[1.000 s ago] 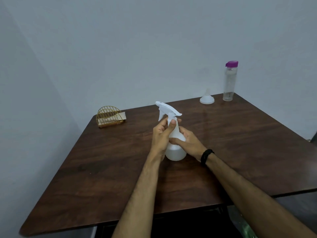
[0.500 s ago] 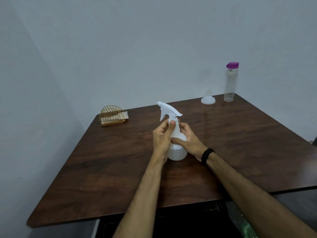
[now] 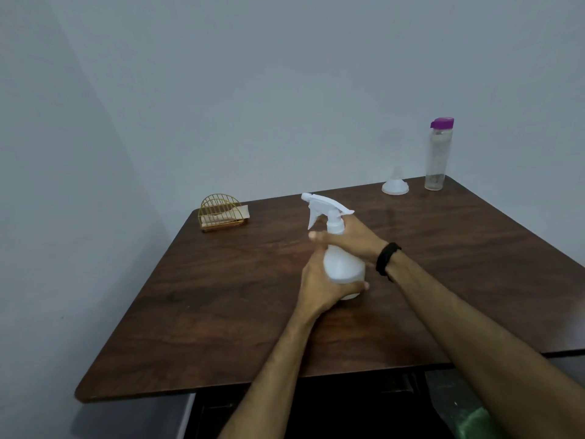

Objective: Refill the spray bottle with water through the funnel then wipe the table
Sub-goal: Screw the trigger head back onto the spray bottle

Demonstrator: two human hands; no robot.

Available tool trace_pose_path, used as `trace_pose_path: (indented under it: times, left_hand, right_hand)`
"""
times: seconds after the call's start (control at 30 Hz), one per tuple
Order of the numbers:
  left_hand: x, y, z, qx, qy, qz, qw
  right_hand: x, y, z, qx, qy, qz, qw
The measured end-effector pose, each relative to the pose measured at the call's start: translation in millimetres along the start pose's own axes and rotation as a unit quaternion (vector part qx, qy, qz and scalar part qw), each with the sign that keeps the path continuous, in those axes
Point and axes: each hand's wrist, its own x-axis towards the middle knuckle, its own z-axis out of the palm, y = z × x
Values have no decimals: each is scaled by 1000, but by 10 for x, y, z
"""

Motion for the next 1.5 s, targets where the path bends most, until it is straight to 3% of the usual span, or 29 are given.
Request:
trace_pose_path:
  times: [0.13,0.3,0.53,0.7,0.8,0.97,1.5]
  left_hand:
    - [-44,57,32,10,-9,-46,999]
    - [-228,252,231,-142,-62,-115,981]
    - [-478,609,674,-267,-66,-219,936]
    - [-569,770,874,-291,-77,-245,922]
    - [-583,816,915,-283,-76,-245,924]
    - [-583,795,939,-280,-62,-229,930]
    - [-478,686,924,-249,-57,-208,944]
  right_hand:
    - [72,-86,-65,46,-61,31,997]
    - [97,-64,-180,56,-81,169,981]
    - [-80,-1,-423,-48,-112,314,941]
    - [-189,18,-573,-120,-101,341,927]
    - [-216,51,-630,-105,-81,368,921]
    - [-217,30,-619,-101,-105,335,931]
    - [-151,32,-623,-97,-77,316,941]
